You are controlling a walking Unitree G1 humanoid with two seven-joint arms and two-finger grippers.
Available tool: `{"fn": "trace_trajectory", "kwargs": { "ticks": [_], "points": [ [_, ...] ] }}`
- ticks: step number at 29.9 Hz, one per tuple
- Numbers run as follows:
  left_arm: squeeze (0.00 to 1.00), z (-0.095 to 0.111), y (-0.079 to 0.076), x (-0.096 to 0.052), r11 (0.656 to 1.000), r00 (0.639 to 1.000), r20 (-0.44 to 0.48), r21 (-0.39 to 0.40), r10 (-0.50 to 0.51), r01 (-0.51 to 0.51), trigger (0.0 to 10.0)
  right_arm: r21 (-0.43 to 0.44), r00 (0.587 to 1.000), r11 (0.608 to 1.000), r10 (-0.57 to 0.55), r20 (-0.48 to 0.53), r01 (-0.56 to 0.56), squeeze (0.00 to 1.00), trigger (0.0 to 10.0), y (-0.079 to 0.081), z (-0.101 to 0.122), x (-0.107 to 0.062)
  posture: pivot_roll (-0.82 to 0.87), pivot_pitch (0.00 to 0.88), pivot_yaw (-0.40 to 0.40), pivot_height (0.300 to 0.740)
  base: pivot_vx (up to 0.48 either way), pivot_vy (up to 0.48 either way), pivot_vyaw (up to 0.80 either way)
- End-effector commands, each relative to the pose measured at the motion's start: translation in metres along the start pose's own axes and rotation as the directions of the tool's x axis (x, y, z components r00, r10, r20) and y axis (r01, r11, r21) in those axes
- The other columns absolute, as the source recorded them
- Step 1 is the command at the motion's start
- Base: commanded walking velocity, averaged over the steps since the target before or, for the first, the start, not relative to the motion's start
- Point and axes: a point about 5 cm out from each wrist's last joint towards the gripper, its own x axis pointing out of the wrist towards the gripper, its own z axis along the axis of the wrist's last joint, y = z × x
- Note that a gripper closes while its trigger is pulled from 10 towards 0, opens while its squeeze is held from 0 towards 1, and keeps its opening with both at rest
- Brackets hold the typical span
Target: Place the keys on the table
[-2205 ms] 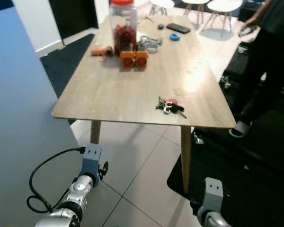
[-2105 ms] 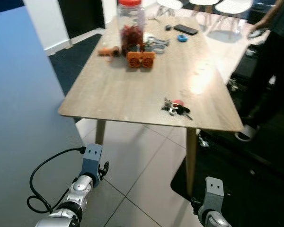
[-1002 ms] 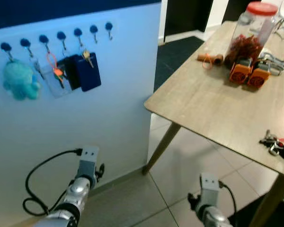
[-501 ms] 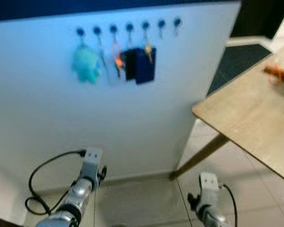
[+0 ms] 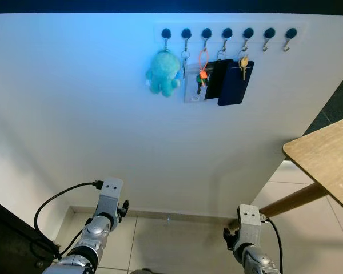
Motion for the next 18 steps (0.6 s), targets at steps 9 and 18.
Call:
{"fn": "trace_trajectory", "kwargs": {
  "ticks": [9,18],
  "points": [
    [0.00,-0.007,-0.013,-0.002,1.000,1.000,0.006,-0.024,-0.010,0.010,10.0,-0.063,1.000,0.998,0.019,-0.008,-0.019,0.00,10.0,-0.005,-0.004,-0.002,-0.01,0.053,-0.053,0.740,0.000,0.000,0.00],
    [0.00,-0.013,-0.013,-0.005,1.000,1.000,0.005,-0.016,-0.021,0.021,10.0,-0.070,1.000,0.997,0.028,-0.006,-0.028,0.00,10.0,-0.004,-0.006,-0.003,-0.01,0.063,-0.057,0.740,0.000,0.000,0.00]
  ]
}}
